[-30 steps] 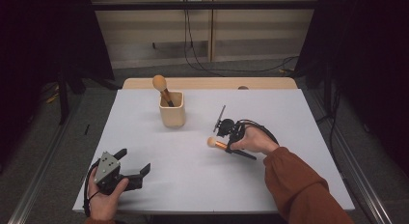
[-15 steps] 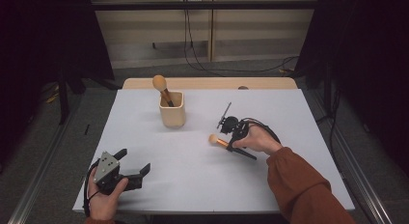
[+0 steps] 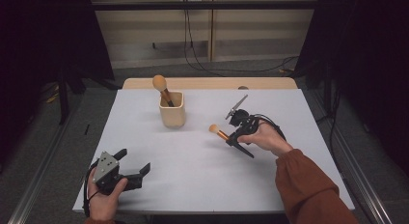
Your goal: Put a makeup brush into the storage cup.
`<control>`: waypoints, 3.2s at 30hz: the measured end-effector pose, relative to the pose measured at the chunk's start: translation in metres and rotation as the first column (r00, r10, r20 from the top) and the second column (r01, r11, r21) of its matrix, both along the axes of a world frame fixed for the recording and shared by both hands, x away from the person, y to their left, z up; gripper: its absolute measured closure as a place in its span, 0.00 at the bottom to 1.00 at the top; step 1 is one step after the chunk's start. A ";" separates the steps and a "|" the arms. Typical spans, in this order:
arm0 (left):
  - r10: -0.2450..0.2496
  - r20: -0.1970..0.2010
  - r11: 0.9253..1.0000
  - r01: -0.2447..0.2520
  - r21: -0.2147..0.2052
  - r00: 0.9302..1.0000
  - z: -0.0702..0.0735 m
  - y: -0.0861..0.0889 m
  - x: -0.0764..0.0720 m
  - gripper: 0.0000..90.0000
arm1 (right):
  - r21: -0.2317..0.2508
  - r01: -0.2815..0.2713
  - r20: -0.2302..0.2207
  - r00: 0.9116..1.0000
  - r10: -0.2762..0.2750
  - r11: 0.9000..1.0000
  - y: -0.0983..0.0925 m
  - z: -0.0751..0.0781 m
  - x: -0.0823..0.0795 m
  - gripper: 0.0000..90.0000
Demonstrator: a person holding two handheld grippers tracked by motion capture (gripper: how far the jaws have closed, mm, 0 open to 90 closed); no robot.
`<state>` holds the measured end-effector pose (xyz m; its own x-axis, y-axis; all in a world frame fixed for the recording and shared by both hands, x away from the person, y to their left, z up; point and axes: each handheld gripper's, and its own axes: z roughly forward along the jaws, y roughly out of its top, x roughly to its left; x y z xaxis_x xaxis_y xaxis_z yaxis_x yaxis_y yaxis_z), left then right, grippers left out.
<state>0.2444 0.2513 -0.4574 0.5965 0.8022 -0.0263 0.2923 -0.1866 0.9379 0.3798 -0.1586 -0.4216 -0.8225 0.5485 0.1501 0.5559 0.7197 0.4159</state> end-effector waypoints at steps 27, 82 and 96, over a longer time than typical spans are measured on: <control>-0.003 0.004 1.000 0.003 -0.005 1.000 0.001 -0.001 -0.002 0.04 | 0.304 0.104 0.163 0.974 -0.159 0.947 -0.028 0.006 -0.015 0.83; -0.058 0.038 0.997 0.060 -0.039 0.998 0.014 -0.023 0.002 0.05 | 0.626 -0.031 0.355 0.901 -0.250 0.779 -0.032 -0.011 -0.057 0.83; -0.079 0.075 0.994 0.084 -0.066 0.994 0.032 -0.044 0.010 0.04 | 0.642 -0.061 0.358 0.905 -0.229 0.764 -0.022 -0.011 -0.064 0.83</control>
<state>0.2540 0.2069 -0.4250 0.6621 0.7486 -0.0348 0.2102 -0.1409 0.9675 0.3160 -0.1805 -0.4322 -0.8412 0.5166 0.1600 0.2849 0.1719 0.9430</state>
